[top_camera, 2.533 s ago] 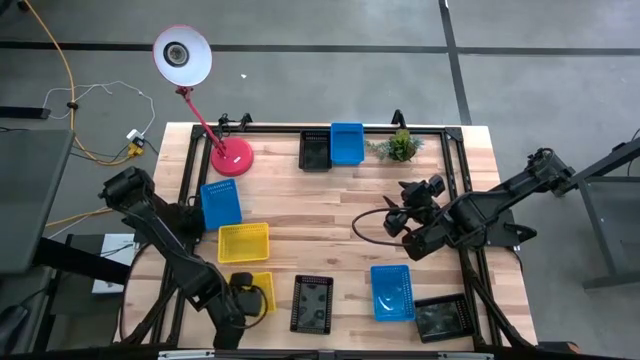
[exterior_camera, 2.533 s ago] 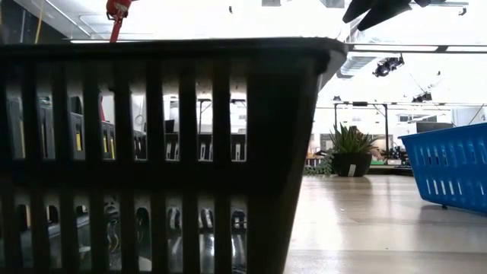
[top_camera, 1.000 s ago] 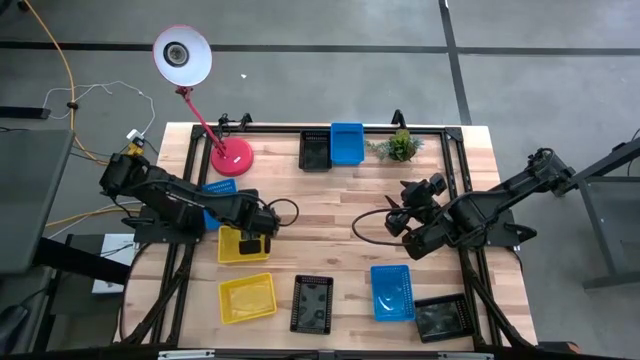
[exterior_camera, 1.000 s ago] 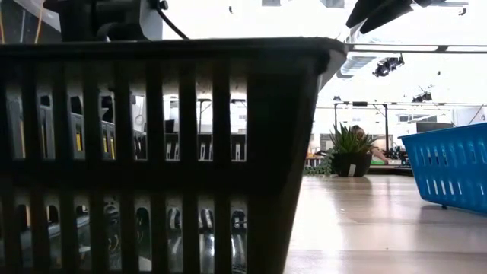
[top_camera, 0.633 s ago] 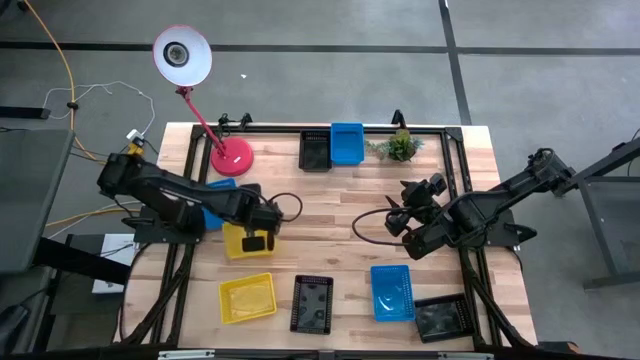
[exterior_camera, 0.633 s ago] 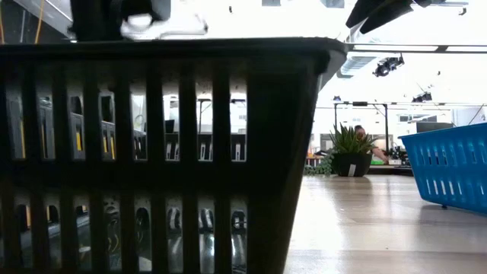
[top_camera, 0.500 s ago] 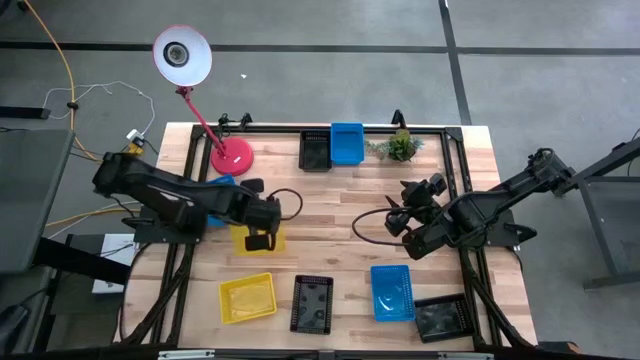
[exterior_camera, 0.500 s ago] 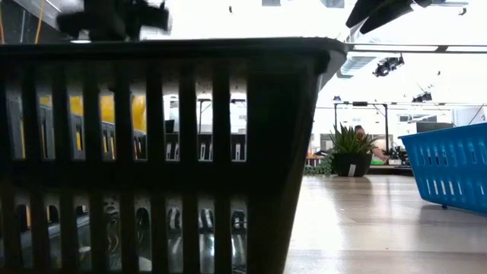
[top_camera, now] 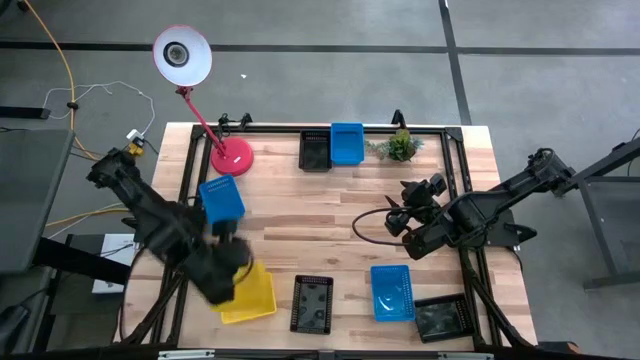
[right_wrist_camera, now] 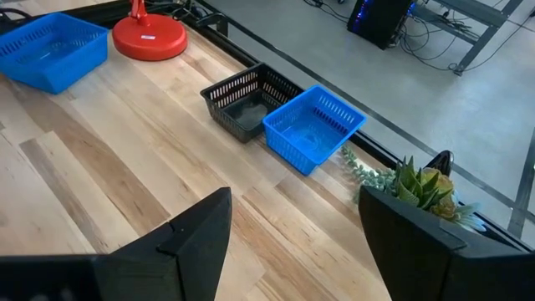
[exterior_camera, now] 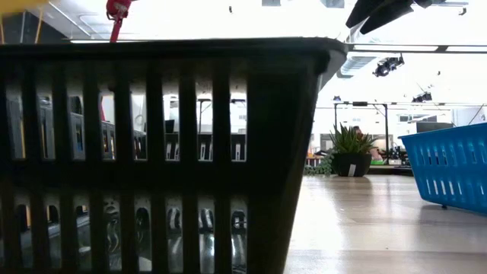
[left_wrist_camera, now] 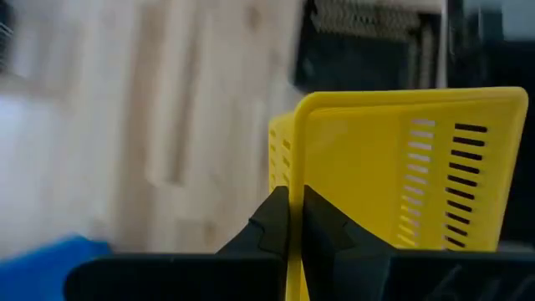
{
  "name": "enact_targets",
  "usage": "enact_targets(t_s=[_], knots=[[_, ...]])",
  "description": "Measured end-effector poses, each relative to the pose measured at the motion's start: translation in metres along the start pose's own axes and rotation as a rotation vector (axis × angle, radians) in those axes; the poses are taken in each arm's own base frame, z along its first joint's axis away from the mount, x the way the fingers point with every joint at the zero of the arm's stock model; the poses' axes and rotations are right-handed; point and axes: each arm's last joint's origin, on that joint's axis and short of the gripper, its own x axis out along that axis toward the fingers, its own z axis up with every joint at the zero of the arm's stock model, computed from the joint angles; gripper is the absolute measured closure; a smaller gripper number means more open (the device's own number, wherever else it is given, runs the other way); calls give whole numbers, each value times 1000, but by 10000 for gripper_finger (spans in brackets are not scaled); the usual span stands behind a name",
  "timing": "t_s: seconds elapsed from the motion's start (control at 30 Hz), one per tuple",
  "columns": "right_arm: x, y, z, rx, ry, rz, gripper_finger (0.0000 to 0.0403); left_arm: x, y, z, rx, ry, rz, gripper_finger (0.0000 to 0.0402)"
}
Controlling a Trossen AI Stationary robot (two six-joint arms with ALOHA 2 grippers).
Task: Stack baskets by color
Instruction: Stack the top yellow bin on the bottom stacked yellow bins
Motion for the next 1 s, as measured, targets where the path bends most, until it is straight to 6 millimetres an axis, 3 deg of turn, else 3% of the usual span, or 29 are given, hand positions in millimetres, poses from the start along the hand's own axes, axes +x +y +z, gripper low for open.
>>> enact_targets(t_s=[0.2, 0.37, 0.5, 0.67, 1.0], knots=[[0, 1, 0, 8, -2, 5, 153, 17, -49, -27, 19, 41, -28, 401], [0, 1, 1, 12, -3, 7, 153, 41, -75, -30, 99, 41, -49, 401], [0, 1, 1, 14, -4, 8, 153, 53, -72, -19, 159, 19, -15, 401], [0, 1, 1, 13, 0, 10, 153, 48, -54, -5, 132, -20, 16, 401], [0, 1, 0, 3, 1, 10, 153, 38, -48, -7, 74, -36, 24, 401]])
